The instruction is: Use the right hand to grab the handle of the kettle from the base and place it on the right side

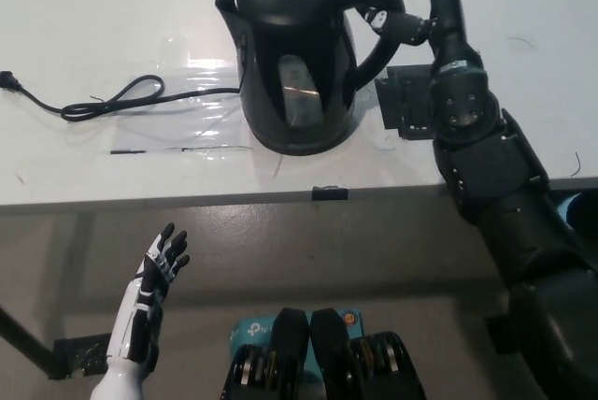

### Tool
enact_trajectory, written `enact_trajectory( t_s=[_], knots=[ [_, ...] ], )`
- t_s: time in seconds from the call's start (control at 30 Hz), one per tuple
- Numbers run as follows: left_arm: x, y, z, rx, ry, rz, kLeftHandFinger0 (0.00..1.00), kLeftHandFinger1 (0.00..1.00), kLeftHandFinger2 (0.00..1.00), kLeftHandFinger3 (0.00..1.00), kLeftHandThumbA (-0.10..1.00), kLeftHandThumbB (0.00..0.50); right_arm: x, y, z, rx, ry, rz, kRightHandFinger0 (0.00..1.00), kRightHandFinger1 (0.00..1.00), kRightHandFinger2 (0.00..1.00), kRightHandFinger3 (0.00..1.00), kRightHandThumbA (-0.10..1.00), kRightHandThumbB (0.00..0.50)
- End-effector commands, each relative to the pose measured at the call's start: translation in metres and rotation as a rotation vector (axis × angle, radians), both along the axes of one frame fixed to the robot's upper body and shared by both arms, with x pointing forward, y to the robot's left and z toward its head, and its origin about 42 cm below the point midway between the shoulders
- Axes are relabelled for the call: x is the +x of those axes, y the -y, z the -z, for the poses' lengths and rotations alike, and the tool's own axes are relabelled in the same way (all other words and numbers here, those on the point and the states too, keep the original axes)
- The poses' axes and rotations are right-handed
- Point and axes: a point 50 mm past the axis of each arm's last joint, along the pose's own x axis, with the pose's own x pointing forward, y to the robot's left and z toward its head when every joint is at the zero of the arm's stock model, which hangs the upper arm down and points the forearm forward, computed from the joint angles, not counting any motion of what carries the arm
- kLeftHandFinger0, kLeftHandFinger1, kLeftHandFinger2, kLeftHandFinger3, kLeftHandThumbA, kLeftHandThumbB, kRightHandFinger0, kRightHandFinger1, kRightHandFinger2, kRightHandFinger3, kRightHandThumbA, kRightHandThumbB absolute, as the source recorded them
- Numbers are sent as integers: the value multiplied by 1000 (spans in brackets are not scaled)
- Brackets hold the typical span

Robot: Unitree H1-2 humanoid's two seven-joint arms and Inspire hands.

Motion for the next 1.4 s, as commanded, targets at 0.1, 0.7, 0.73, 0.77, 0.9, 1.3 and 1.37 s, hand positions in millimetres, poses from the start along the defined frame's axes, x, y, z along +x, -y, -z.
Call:
enact_trajectory(
  t_s=[0.1, 0.7, 0.73, 0.77, 0.9, 1.3, 1.37],
  knots=[
    [-3, 3, -6, -6, 55, 18, 1000, 1000, 1000, 1000, 1000, 500, 10, -30, -64, -111, 185, 125, 112, 176, 280, 300, -97, 241],
    [-2, -4, -8, -31, 66, 23, 1000, 1000, 1000, 1000, 1000, 465, 10, -18, -34, -207, 186, 181, 0, 362, 815, 822, -100, 145],
    [-2, -4, -7, -31, 68, 25, 1000, 1000, 1000, 1000, 1000, 463, 11, -18, -35, -189, 188, 181, 0, 377, 817, 834, -100, 146],
    [-3, -5, -7, -33, 67, 25, 1000, 1000, 1000, 1000, 1000, 456, 11, -18, -37, -183, 192, 179, 0, 396, 821, 857, -100, 140],
    [-5, -4, -4, -39, 60, 26, 1000, 1000, 1000, 1000, 1000, 462, 11, -20, -52, -155, 251, 203, 0, 407, 809, 872, -100, 128],
    [-7, -3, 1, -32, 41, 18, 1000, 1000, 1000, 1000, 1000, 462, 6, -13, -129, 63, 511, 258, 0, 162, 636, 734, -100, 101],
    [-7, -4, 2, -29, 35, 16, 1000, 1000, 1000, 1000, 1000, 472, 5, -4, -139, 83, 531, 279, 0, 78, 574, 692, -100, 97]
  ],
)
